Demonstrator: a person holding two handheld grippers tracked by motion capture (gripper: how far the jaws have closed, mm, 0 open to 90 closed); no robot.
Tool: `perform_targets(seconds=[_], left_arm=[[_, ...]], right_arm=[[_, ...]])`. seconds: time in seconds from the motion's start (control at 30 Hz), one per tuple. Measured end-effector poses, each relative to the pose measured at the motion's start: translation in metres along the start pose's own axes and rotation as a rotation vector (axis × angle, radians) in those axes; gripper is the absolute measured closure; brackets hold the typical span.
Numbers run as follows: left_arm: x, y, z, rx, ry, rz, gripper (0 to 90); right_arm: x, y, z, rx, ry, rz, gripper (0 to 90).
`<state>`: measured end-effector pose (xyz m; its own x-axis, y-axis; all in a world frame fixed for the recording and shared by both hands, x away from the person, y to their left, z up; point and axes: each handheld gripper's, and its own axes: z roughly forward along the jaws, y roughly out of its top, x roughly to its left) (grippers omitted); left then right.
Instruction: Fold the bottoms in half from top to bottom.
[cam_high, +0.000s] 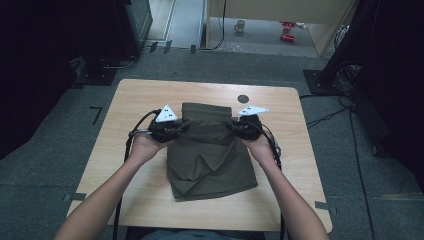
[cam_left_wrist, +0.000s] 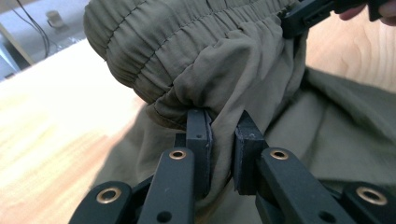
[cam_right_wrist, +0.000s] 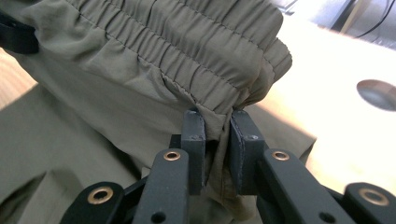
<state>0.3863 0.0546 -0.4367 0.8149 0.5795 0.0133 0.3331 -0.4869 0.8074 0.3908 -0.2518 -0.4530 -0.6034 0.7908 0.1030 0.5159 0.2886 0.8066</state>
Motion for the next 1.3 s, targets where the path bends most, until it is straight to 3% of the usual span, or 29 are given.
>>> perform_targets(seconds=[0.33, 0.53, 0.63, 0.73, 0.93, 1.03, 1.17, 1.3], left_arm=[[-0.005, -0.025, 0.009, 0.083, -0.076, -0.083, 78.6], [-0.008, -0.036, 0.01, 0.13, -0.091, -0.078, 74.5], [-0.009, -0.039, 0.009, 0.127, -0.102, -0.08, 72.0], [-0.008, -0.042, 0.009, 0.128, -0.121, -0.108, 67.7], [-0.003, -0.043, 0.006, 0.126, -0.143, -0.165, 59.1], [-0.005, -0.044, 0.004, 0.143, -0.137, -0.158, 56.7], [-0.006, -0.051, 0.011, 0.201, -0.106, -0.114, 59.3], [-0.001, -0.059, 0.02, 0.22, -0.105, -0.126, 63.9]], right_arm=[[0.003, -0.026, 0.011, 0.084, 0.031, -0.003, 74.2], [0.006, -0.036, 0.013, 0.115, 0.051, -0.007, 69.0], [0.006, -0.038, 0.012, 0.13, 0.061, -0.005, 65.7], [0.006, -0.042, 0.011, 0.115, 0.07, -0.01, 58.4], [0.002, -0.041, 0.007, 0.117, 0.099, 0.035, 52.1], [0.001, -0.039, 0.003, 0.112, 0.093, 0.037, 54.9], [0.002, -0.042, 0.005, 0.14, 0.085, 0.017, 60.0], [0.007, -0.045, 0.01, 0.167, 0.074, -0.001, 64.4]])
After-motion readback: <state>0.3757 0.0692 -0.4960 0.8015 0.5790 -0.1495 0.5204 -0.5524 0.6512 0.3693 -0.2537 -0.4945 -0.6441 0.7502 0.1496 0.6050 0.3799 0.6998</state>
